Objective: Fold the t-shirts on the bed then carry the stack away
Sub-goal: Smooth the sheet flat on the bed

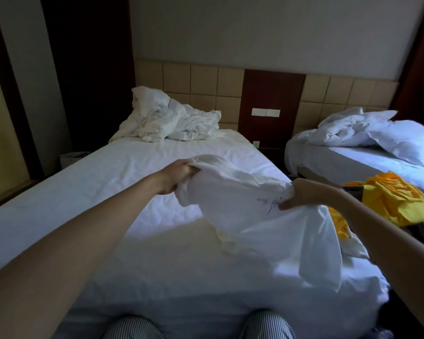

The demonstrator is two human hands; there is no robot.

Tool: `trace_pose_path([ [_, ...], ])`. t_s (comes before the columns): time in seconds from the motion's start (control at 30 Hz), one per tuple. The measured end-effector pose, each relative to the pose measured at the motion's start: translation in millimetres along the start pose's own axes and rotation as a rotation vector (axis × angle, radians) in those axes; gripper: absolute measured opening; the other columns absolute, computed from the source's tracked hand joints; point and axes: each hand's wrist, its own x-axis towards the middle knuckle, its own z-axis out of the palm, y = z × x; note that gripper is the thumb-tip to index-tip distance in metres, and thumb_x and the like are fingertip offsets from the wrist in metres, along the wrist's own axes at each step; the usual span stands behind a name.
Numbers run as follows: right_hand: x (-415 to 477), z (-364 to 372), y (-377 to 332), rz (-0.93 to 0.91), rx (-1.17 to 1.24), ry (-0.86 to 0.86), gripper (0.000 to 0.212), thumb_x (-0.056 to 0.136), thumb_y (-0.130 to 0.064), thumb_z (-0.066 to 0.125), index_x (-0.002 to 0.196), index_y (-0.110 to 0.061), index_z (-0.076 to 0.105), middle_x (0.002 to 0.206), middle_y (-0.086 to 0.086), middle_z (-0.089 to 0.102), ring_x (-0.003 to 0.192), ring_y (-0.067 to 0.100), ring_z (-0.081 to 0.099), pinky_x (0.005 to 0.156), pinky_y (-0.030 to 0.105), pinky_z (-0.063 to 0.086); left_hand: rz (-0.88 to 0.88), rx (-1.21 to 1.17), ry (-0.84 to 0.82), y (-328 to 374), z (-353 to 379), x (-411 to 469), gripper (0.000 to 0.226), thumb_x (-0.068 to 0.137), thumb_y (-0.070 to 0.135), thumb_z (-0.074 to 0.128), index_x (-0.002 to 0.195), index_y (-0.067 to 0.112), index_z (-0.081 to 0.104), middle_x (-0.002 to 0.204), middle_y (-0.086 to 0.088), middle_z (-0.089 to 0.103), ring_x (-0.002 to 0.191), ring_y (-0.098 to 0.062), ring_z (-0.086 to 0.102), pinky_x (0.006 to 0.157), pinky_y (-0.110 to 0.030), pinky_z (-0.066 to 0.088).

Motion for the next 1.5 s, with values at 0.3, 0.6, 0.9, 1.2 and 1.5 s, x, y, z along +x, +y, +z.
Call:
trace_pose_path([
  [0.3, -10, -16, -9, -0.076, 0.85, -0.088, 0.01, 0.09, -0.011, 0.057, 0.093, -0.005, 0.065, 0.086, 0.007, 0.069, 0.073, 0.013, 0.068, 0.061, 0.021, 0.055, -0.021, 1.374, 0.042, 12, -28, -7, 0.021, 0.083, 0.039, 0.063, 0.08, 0.019, 0.057, 0.085, -0.002, 0.061, 0.079, -0.023, 0.057, 0.06, -0.029, 0.04],
  [0.6, 34, -48, -64, -0.241, 0.239, 0.238, 0.047, 0.077, -0.026, 0.075, 0.121, -0.017, 0.057, 0.106, 0.003, 0.061, 0.095, 0.018, 0.057, 0.08, 0.026, 0.046, 0.128, 1.032, 0.523, 66, -103, -26, 0.02, 0.089, 0.017, 0.052, 0.092, 0.002, 0.064, 0.093, -0.017, 0.062, 0.086, -0.035, 0.059, 0.076, -0.042, 0.05],
  [0.9, 69, -105, -122, -0.164, 0.15, 0.598, 0.037, 0.085, -0.022, 0.067, 0.113, 0.003, 0.062, 0.107, 0.023, 0.064, 0.1, 0.036, 0.06, 0.079, 0.038, 0.044, 0.346, 0.244, 1.067, 98, -126, -27, 0.024, 0.083, 0.001, 0.042, 0.087, 0.002, 0.066, 0.084, -0.015, 0.063, 0.087, -0.027, 0.061, 0.068, -0.035, 0.046],
  [1.2, 53, -70, -121, -0.281, 0.256, 0.176, 0.026, 0.087, -0.014, 0.065, 0.112, -0.02, 0.058, 0.093, -0.006, 0.059, 0.084, 0.005, 0.054, 0.067, 0.015, 0.042, -0.17, 1.233, 0.266, 49, -142, -64, 0.03, 0.079, 0.045, 0.07, 0.096, 0.023, 0.058, 0.088, 0.004, 0.056, 0.083, -0.015, 0.055, 0.068, -0.026, 0.038],
  [1.5, 50, -49, -116, -0.1, -0.238, 0.047, 0.064, 0.075, -0.041, 0.075, 0.125, -0.009, 0.052, 0.119, 0.007, 0.059, 0.105, 0.021, 0.057, 0.089, 0.026, 0.043, 0.111, 0.807, 0.283, 67, -139, -66, 0.012, 0.082, 0.028, 0.07, 0.091, 0.027, 0.063, 0.094, 0.006, 0.064, 0.088, -0.013, 0.061, 0.071, -0.023, 0.046],
])
